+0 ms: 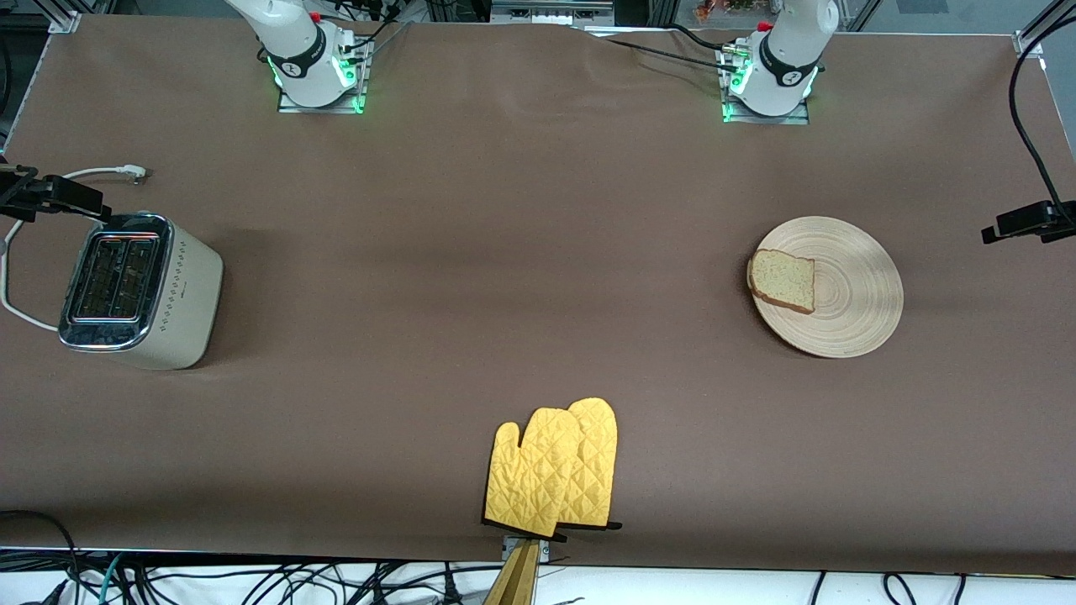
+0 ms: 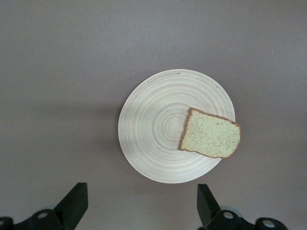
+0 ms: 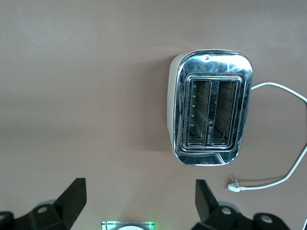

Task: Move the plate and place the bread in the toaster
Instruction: 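Lower the left gripper to the wooden plate rim and grasp it, then slide the wooden plate with the left gripper toward the toaster, then release the plate with the left gripper while the right gripper reaches the bread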

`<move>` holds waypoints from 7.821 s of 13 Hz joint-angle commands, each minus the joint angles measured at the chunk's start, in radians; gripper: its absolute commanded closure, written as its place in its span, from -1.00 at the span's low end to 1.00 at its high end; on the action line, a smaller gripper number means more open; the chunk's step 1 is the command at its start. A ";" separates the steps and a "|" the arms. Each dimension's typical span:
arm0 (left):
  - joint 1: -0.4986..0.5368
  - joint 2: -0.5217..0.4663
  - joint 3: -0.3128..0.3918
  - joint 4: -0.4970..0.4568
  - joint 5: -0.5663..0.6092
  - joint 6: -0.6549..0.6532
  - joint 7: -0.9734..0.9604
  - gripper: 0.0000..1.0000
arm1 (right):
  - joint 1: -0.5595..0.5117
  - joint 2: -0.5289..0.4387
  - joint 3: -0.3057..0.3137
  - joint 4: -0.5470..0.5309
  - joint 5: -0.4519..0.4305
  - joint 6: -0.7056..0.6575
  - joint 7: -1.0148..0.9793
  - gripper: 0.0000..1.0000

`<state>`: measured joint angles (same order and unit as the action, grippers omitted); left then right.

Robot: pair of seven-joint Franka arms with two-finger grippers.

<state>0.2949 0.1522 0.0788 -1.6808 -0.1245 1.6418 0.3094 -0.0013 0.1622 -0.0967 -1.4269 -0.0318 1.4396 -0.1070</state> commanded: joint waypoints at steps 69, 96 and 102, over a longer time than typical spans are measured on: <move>0.039 0.594 -0.188 -0.011 -0.819 -0.042 0.565 1.00 | -0.002 0.005 0.009 0.013 0.021 0.022 0.024 -1.00; -0.784 0.619 -0.096 -0.112 -1.635 0.555 0.412 -0.04 | 0.018 0.054 0.018 -0.014 0.069 0.067 0.027 -1.00; -0.761 0.511 -0.038 -0.225 -1.623 0.553 0.412 -1.00 | 0.076 0.097 0.020 -0.021 0.151 0.093 0.186 -1.00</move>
<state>-0.4778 0.7684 0.0036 -1.8017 -1.7151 2.2032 0.7084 0.0497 0.2551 -0.0784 -1.4345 0.0919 1.5130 0.0219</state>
